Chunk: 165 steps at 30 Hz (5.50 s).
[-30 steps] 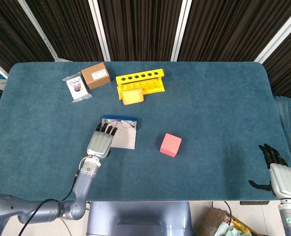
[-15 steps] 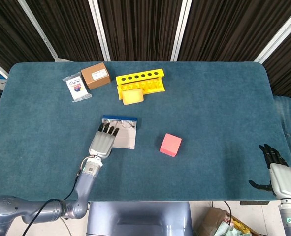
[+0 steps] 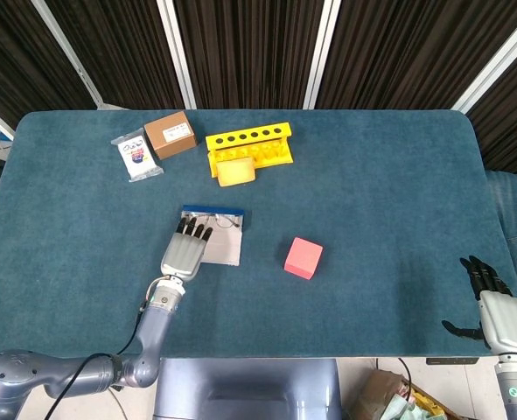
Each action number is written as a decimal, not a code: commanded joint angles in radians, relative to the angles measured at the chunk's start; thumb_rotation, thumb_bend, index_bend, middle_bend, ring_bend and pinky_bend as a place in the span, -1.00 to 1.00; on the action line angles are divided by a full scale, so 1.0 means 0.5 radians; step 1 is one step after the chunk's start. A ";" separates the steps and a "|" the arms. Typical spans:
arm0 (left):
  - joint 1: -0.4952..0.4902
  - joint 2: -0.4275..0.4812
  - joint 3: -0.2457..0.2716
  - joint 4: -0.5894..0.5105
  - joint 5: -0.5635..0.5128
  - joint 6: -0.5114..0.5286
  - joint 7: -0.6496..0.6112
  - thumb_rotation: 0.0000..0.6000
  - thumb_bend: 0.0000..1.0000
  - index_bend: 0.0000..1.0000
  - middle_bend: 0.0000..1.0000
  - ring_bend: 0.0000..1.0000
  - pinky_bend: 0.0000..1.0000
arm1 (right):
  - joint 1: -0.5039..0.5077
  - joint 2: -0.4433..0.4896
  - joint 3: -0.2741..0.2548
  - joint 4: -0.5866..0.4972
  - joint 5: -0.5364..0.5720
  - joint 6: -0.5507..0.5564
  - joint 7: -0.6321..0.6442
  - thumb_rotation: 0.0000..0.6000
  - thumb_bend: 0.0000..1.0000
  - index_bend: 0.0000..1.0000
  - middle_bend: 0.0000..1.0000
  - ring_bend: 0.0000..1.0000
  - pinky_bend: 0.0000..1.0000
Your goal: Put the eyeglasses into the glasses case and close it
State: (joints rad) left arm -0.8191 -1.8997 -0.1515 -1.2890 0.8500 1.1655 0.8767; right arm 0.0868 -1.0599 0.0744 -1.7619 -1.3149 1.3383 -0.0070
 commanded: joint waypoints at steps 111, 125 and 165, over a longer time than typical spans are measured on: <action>-0.104 -0.255 -0.334 0.394 0.064 -0.025 0.010 1.00 -0.13 0.17 -0.57 -0.88 -0.79 | 0.008 0.008 0.000 -0.024 0.043 -0.024 -0.033 1.00 -1.00 -1.00 -1.00 -1.00 -0.65; -0.028 0.000 -0.377 -0.117 -0.131 0.038 0.196 1.00 -0.13 0.17 -0.57 -0.88 -0.79 | 0.005 0.007 -0.001 -0.030 0.044 -0.018 -0.038 1.00 -1.00 -1.00 -1.00 -1.00 -0.65; -0.337 -0.026 -0.497 -0.080 -0.571 0.085 0.417 1.00 -0.13 0.18 -0.59 -0.88 -0.79 | 0.007 0.007 0.005 -0.037 0.071 -0.027 -0.046 1.00 -1.00 -1.00 -1.00 -1.00 -0.65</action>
State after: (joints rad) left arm -0.9848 -1.9107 -0.3974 -1.3319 0.5669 1.2078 1.0879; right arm 0.0904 -1.0563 0.0767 -1.7806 -1.2794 1.3248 -0.0302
